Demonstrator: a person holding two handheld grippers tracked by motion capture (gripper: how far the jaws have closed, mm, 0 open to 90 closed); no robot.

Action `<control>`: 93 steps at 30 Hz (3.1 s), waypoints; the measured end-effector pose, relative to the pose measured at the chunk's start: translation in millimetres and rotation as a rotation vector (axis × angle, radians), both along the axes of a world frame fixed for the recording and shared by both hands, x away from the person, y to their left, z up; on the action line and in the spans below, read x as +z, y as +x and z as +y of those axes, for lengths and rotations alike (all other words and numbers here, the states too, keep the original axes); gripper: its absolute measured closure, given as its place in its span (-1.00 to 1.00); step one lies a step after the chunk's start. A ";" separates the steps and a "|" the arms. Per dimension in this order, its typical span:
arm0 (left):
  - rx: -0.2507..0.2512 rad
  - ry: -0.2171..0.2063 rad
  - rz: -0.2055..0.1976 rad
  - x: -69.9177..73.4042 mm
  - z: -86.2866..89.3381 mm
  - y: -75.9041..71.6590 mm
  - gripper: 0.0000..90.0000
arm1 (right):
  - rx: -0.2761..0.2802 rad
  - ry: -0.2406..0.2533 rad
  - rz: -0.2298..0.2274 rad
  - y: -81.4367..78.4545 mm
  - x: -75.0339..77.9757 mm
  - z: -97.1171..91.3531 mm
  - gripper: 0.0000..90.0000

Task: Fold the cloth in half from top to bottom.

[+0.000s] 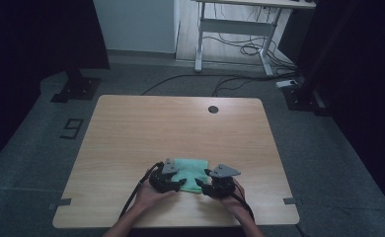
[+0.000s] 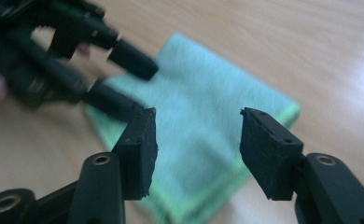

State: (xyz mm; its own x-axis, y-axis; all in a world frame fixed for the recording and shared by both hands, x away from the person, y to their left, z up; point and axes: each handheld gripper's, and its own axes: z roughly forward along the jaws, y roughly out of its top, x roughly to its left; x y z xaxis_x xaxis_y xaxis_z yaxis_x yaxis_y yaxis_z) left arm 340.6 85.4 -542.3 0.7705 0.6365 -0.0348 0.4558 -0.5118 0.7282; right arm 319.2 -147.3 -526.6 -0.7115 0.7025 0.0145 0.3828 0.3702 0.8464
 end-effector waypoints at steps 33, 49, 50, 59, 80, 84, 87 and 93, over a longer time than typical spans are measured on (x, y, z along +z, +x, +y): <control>0.040 -0.054 0.018 24.4 8.0 49.5 -0.03 | -0.033 0.036 0.070 43.3 -11.0 -1.0 -0.06; 0.093 -0.064 0.093 3.6 0.4 98.2 0.11 | -0.081 -0.016 0.127 106.5 -21.6 26.7 0.35; 0.091 -0.063 0.091 3.4 0.2 98.0 0.11 | -0.087 -0.010 0.127 106.1 -22.0 24.3 0.35; 0.091 -0.048 0.011 25.3 5.9 75.7 0.02 | -0.090 -0.026 0.087 86.2 -8.8 16.3 0.11; 0.053 0.045 0.028 5.0 6.1 49.0 0.03 | -0.029 -0.107 0.084 48.2 -25.2 16.4 0.06; 0.067 0.042 0.028 4.7 3.9 65.0 0.03 | -0.058 -0.101 0.086 62.3 -25.4 17.5 0.08; 0.068 0.041 0.027 4.6 2.8 73.3 0.03 | -0.073 -0.099 0.087 71.1 -25.4 17.5 0.08; 0.074 0.002 0.040 10.5 6.7 80.3 -0.06 | -0.095 -0.042 0.084 75.2 -23.6 9.5 0.04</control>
State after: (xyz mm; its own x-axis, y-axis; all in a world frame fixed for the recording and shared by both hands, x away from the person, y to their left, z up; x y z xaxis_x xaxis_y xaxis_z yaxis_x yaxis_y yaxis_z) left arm 420.9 92.1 -531.9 0.7194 0.6917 -0.0634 0.5213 -0.4773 0.7074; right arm 394.4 -137.7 -550.1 -0.6391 0.7681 0.0406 0.4870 0.3633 0.7943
